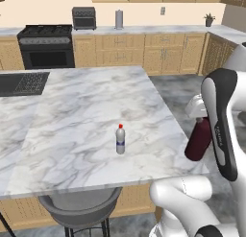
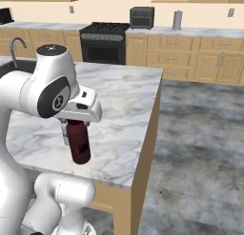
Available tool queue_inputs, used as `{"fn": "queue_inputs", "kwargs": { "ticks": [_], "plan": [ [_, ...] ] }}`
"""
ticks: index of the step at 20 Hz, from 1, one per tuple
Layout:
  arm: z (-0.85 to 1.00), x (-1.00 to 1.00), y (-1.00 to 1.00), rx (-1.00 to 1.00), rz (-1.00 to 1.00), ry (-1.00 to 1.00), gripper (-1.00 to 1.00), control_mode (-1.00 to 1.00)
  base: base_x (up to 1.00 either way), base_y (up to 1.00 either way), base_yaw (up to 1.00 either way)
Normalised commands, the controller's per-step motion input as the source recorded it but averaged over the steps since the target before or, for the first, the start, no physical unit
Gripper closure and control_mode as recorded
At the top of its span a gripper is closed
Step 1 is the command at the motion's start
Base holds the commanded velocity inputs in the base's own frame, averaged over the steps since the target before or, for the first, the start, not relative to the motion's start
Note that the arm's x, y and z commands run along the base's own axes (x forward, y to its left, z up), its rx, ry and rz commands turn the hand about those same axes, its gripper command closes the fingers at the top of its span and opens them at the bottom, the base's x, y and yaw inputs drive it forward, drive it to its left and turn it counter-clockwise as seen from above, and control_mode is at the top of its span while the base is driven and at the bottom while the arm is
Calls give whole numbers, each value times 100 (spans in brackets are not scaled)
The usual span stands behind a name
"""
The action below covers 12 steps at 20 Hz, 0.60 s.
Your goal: Place the drinks on the dining counter in a tight cluster.
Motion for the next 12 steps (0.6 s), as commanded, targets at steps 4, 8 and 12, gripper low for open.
{"fn": "queue_inputs", "kwargs": {
  "ticks": [4,8,12],
  "plan": [
    [0,0,0,0,0,0,100,100,0,8,0],
    [0,21,18,0,11,0,100,-100,6,17,1],
    [0,60,35,0,33,0,100,-100,0,0,0]
  ]
}}
